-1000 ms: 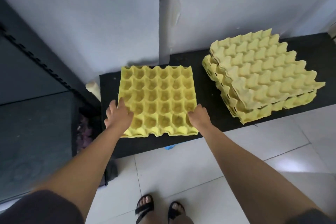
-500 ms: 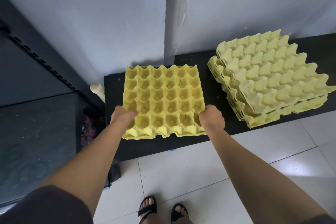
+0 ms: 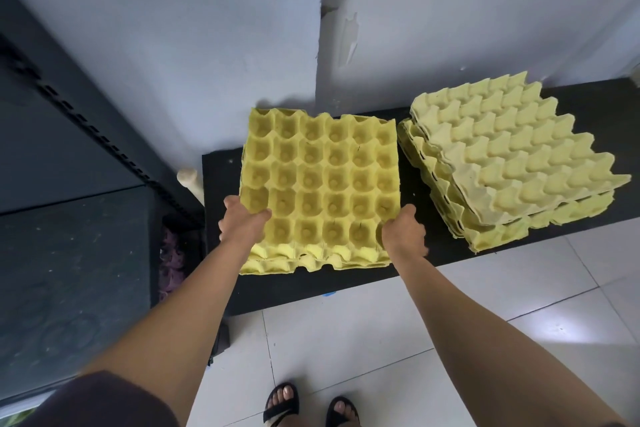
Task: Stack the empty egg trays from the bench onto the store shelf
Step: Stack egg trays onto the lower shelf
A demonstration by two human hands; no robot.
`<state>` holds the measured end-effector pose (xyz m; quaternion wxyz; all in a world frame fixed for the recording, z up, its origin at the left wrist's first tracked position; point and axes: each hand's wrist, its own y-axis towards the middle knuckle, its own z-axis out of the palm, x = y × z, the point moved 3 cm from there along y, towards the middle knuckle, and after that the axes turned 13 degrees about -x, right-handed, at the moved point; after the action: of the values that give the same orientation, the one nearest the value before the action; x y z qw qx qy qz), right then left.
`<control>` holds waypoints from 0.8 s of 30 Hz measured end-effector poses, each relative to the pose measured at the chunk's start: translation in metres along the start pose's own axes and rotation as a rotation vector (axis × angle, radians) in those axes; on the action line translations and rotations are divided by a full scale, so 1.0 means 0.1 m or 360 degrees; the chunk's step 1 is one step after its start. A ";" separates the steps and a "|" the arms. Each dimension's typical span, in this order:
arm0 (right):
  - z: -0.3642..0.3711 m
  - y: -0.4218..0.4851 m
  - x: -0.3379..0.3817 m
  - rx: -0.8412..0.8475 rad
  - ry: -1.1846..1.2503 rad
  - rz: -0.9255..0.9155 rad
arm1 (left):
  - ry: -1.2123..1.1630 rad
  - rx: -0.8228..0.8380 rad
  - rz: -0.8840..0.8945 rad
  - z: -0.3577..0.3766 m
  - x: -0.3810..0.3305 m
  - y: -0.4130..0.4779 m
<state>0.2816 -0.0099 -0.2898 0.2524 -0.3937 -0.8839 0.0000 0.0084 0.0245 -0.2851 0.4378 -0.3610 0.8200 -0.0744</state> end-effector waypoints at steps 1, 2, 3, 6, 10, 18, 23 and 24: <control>0.00 0.00 -0.01 0.0010 -0.0047 0.0004 | -0.0011 0.0034 0.0034 0.01 -0.03 0.01; 0.00 0.01 -0.02 0.0022 -0.0040 -0.0006 | -0.0032 0.0059 0.0060 0.01 -0.04 0.01; 0.00 0.02 -0.02 0.0030 0.0008 -0.0020 | -0.0052 0.0074 0.0071 0.01 -0.05 0.02; -0.07 0.00 0.02 -0.0029 0.0188 -0.0037 | -0.0065 0.0077 0.0074 -0.02 -0.07 -0.03; -0.36 -0.05 0.18 -0.0146 0.0277 -0.0133 | 0.0004 -0.0038 0.0135 -0.19 -0.25 -0.21; -1.49 -0.36 0.61 -0.0329 0.0368 -0.0376 | 0.0083 -0.0076 0.0333 -0.93 -0.88 -0.81; -2.21 -0.65 0.80 -0.0400 0.0560 -0.0422 | 0.0031 -0.0003 0.0656 -1.43 -1.36 -1.27; -2.36 -0.71 0.85 -0.0430 0.0621 -0.0449 | 0.0129 -0.0051 0.0729 -1.54 -1.45 -1.38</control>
<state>0.2895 -0.0466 -0.0322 0.3607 -0.2895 -0.8565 -0.2290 0.0144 -0.0108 -0.0348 0.4043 -0.1691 0.8985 0.0254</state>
